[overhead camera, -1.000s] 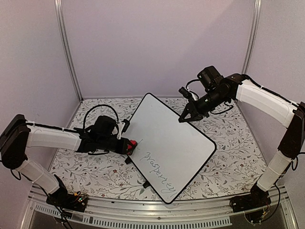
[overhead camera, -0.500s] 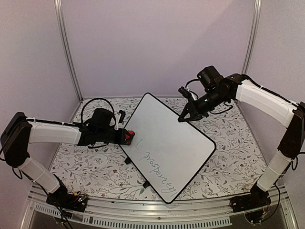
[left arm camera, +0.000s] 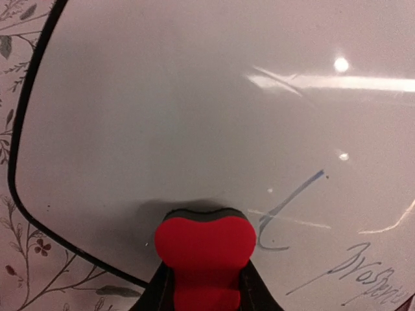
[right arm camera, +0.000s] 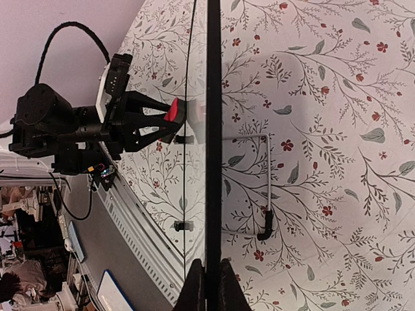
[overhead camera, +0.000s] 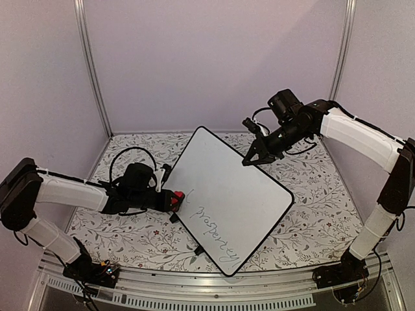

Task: Erase the whiteboard
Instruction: Erase the center of the whiteboard.

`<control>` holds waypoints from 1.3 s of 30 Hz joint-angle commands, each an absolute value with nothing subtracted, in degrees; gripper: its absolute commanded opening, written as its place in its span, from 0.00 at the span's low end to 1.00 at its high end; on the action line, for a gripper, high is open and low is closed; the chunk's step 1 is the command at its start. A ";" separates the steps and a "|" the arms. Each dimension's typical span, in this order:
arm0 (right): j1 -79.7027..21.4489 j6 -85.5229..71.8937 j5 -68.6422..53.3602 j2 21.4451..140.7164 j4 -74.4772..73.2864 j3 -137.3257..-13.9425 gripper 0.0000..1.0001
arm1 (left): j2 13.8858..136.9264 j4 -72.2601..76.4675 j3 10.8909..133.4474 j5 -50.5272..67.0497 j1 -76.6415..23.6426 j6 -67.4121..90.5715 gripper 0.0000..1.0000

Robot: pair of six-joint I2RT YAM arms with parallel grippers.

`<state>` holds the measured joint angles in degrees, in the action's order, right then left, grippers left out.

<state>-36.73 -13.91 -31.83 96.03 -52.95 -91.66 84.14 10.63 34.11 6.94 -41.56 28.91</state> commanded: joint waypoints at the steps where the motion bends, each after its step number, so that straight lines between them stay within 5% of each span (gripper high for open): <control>1: -38.50 -9.58 -33.66 98.17 -54.23 -92.39 0.00 | 83.36 8.79 29.03 8.61 -44.65 31.27 0.00; 39: -38.47 -9.49 -33.56 98.27 -53.85 -91.96 0.00 | 86.01 6.95 40.45 6.58 -43.57 25.42 0.00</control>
<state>-36.73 -12.93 -32.42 96.77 -52.69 -92.31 84.86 8.27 41.19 6.83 -43.05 26.09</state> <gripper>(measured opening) 0.034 0.247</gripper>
